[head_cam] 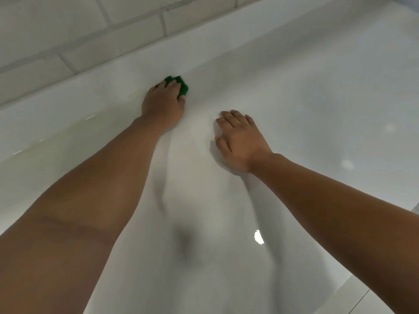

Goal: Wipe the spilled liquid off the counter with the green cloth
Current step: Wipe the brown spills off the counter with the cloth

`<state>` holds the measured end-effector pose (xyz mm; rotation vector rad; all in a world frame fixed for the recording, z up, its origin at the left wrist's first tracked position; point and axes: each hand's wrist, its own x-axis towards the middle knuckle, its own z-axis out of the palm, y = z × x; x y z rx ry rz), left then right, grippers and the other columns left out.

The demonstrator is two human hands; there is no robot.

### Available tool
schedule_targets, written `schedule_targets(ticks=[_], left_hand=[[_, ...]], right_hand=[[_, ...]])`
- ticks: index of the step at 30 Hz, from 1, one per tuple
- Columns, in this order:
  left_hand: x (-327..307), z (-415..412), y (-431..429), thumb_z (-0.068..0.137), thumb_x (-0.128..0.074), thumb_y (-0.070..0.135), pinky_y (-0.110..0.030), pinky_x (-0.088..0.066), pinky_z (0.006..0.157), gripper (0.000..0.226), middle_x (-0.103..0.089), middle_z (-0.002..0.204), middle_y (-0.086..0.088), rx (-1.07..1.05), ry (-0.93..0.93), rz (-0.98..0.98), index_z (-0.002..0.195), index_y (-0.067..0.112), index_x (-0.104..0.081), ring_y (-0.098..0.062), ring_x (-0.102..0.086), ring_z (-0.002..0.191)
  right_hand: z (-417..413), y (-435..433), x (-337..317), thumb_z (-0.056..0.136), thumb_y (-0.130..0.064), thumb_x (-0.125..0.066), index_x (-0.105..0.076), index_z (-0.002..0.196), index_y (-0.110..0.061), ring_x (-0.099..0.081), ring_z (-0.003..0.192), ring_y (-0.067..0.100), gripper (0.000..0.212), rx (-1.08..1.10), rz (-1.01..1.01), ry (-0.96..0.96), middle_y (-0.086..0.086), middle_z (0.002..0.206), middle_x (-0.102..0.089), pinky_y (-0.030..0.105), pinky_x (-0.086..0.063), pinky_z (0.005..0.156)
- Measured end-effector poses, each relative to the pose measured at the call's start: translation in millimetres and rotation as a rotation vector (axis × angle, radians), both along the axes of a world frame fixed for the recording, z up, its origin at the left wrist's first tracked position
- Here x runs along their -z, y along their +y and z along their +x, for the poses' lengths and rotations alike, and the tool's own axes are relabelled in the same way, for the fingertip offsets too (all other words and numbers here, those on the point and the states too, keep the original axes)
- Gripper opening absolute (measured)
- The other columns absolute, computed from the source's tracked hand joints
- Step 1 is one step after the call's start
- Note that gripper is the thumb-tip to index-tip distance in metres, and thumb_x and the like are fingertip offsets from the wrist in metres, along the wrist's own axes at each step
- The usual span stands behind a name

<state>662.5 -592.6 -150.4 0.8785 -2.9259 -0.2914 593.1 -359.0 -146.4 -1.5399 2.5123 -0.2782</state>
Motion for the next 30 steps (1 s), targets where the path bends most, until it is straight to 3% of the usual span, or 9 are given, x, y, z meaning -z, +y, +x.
schedule_targets(ticks=[4,10,15,20,25,30], left_hand=[[-0.4,15.7,-6.5,0.104,-0.032,0.033,-0.039,-0.018,0.12,0.052,-0.031,0.159,-0.006,0.046,-0.017,0.031,0.151,0.011,-0.035,-0.026,-0.026,0.147],[2.5,143.6,-34.6,0.102,-0.037,0.031,-0.041,-0.024,0.118,0.051,-0.038,0.154,-0.012,-0.136,0.053,-0.011,0.148,0.009,-0.04,-0.028,-0.033,0.143],[3.6,244.3,-52.9,0.097,-0.03,0.041,-0.045,-0.026,0.118,0.06,-0.038,0.154,-0.014,-0.274,0.04,-0.042,0.148,0.009,-0.04,-0.031,-0.035,0.142],[13.0,270.4,-39.5,0.1,-0.03,0.038,-0.049,-0.029,0.115,0.057,-0.04,0.152,-0.017,-0.437,-0.003,-0.083,0.146,0.006,-0.042,-0.038,-0.037,0.139],[16.2,243.1,33.3,0.1,-0.02,0.042,-0.046,-0.034,0.113,0.061,-0.047,0.148,-0.013,-0.135,-0.007,-0.098,0.144,0.01,-0.047,-0.032,-0.043,0.137],[8.6,262.7,81.5,0.101,-0.029,0.035,-0.042,-0.025,0.118,0.052,-0.044,0.151,-0.003,0.04,0.008,-0.047,0.145,0.014,-0.047,-0.024,-0.036,0.142]], right_hand=[[11.2,-2.0,-1.1,0.088,-0.049,-0.012,-0.037,0.148,-0.01,-0.019,0.149,0.029,0.076,-0.027,0.007,-0.003,0.01,0.159,-0.03,0.048,-0.015,0.121],[25.0,1.4,0.2,0.089,-0.049,-0.013,-0.038,0.147,-0.009,-0.02,0.149,0.029,0.075,-0.049,0.01,-0.003,0.01,0.159,-0.031,0.048,-0.017,0.121],[41.4,5.4,-0.9,0.091,-0.048,-0.016,-0.041,0.146,-0.009,-0.022,0.148,0.029,0.072,-0.056,-0.001,-0.012,0.01,0.159,-0.031,0.048,-0.018,0.12],[65.0,20.3,-2.1,0.092,-0.047,-0.018,-0.042,0.145,-0.008,-0.023,0.147,0.031,0.07,-0.072,-0.002,-0.018,0.012,0.158,-0.032,0.049,-0.019,0.12],[79.6,34.5,-2.1,0.093,-0.047,-0.018,-0.041,0.145,-0.007,-0.023,0.147,0.031,0.069,-0.064,0.006,-0.018,0.013,0.158,-0.032,0.05,-0.019,0.119],[92.9,36.2,-7.6,0.093,-0.048,-0.017,-0.039,0.146,-0.008,-0.022,0.148,0.031,0.07,-0.088,0.024,-0.004,0.012,0.158,-0.031,0.05,-0.019,0.12]])
